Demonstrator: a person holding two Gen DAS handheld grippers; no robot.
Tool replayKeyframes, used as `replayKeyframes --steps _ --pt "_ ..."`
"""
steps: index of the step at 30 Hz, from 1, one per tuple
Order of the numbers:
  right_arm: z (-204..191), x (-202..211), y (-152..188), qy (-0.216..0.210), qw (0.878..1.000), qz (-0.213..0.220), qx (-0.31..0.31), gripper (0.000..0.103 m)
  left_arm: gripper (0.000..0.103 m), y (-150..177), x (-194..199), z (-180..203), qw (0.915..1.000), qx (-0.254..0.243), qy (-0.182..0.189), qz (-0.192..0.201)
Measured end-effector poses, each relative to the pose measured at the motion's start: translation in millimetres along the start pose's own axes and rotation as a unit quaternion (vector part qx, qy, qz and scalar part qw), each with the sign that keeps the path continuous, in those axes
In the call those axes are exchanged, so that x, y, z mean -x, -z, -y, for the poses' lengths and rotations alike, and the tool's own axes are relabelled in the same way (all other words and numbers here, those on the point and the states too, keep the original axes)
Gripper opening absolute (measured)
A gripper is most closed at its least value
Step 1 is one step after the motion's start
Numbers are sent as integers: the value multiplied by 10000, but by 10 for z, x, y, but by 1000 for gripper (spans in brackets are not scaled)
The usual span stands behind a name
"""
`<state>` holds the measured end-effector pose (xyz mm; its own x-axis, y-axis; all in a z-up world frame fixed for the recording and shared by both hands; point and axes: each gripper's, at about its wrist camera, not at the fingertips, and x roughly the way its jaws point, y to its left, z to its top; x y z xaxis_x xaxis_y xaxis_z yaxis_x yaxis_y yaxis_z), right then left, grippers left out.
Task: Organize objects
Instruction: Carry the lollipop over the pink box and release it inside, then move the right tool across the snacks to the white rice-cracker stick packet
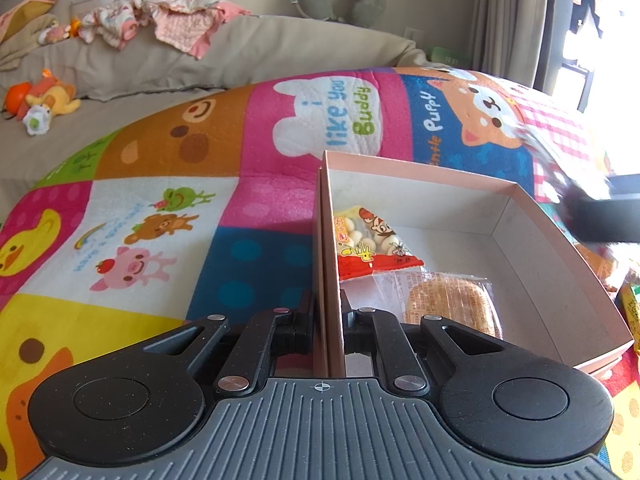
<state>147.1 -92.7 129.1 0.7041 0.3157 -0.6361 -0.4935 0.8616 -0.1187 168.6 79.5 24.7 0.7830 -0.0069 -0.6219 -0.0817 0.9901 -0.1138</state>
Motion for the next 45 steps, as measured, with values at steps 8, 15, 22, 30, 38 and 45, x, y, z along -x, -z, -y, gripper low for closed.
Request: replayKeyframes --steps 8,15,22,30,38,45 --pt "1 -719 -329 225 9992 -187 287 58 12 -1 8 11 10000 7 10 -3" --pt "220 -339 206 257 9992 -287 -122 65 12 2 13 14 10000 -1 2 1" --pt "820 52 745 661 9903 -351 -1175 71 12 7 25 22 10000 -19 -19 34" --pt "1400 -242 838 -43 9579 -468 -2832 50 12 8 24 26 10000 -33 -27 36" --pt "1425 -1065 370 372 9576 -682 -2776 39 12 8 16 11 10000 -25 -16 17" --pt "1390 -1220 425 172 9579 -948 -2705 32 12 21 15 9 10000 -41 -27 19"
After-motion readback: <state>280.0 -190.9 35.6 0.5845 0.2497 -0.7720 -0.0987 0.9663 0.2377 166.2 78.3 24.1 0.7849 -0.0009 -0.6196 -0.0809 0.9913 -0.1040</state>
